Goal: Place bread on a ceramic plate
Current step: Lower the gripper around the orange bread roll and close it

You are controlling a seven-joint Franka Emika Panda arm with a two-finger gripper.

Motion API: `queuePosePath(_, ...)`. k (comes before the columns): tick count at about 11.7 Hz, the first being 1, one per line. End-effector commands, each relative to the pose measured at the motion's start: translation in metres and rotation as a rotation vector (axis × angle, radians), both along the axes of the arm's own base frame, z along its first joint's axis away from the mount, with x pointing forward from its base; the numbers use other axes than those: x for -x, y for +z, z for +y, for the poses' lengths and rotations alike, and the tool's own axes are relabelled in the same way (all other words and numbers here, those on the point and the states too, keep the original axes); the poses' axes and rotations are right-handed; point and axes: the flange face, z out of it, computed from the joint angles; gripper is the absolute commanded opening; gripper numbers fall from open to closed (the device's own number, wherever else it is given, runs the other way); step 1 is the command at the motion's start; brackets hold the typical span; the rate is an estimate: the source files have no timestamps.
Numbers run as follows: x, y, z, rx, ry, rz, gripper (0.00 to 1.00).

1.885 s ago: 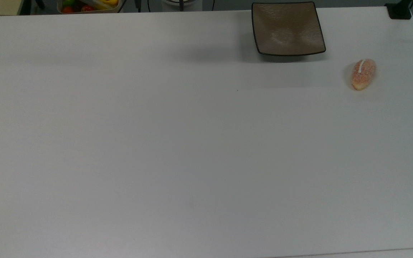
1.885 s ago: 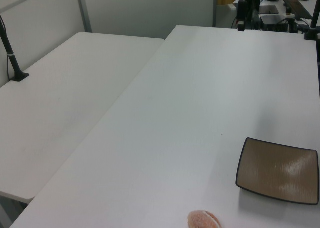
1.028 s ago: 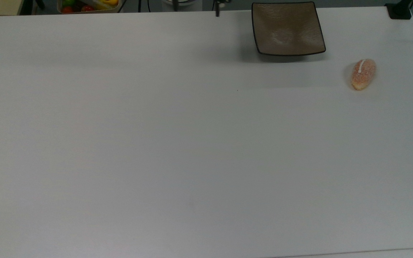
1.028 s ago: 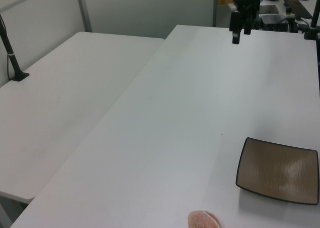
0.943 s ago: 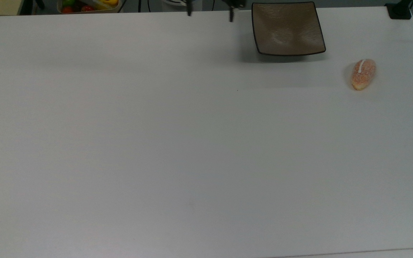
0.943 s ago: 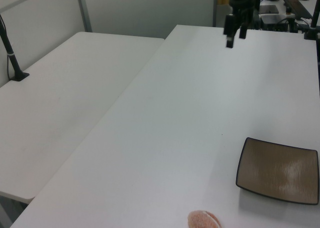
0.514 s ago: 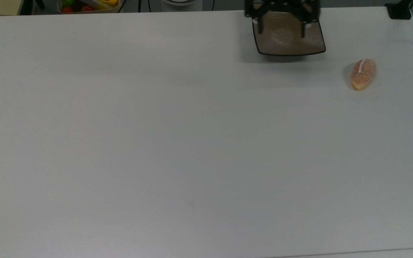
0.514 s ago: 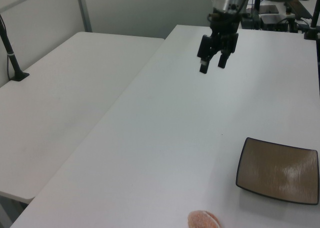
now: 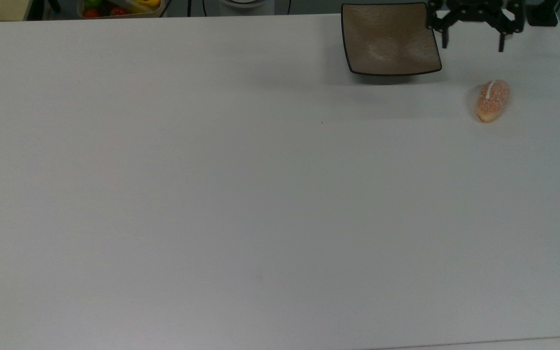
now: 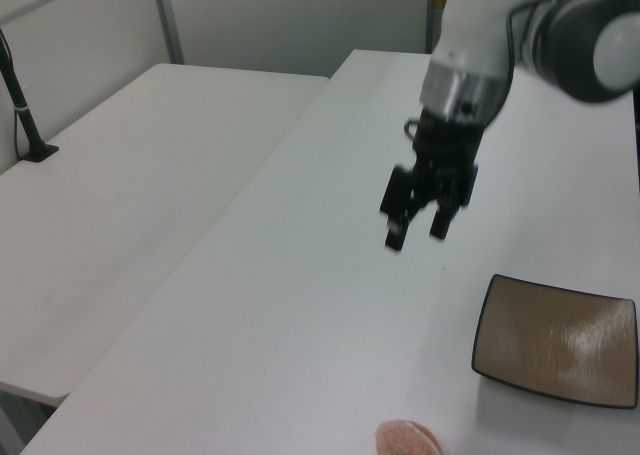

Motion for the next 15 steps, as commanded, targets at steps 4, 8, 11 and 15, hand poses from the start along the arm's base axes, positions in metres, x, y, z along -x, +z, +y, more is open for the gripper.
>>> queuePosePath(4, 0.045, -0.088, 0.102, 0.003, -0.015, -0.013, 1.0)
queuePosePath(8, 0.061, -0.126, 0.14, 0.024, -0.004, -0.048, 1.0)
queuePosePath(11, 0.059, -0.148, 0.142, 0.041, 0.0, -0.035, 1.0)
queuePosePath(15, 0.055, -0.171, 0.143, 0.058, -0.001, -0.042, 1.0)
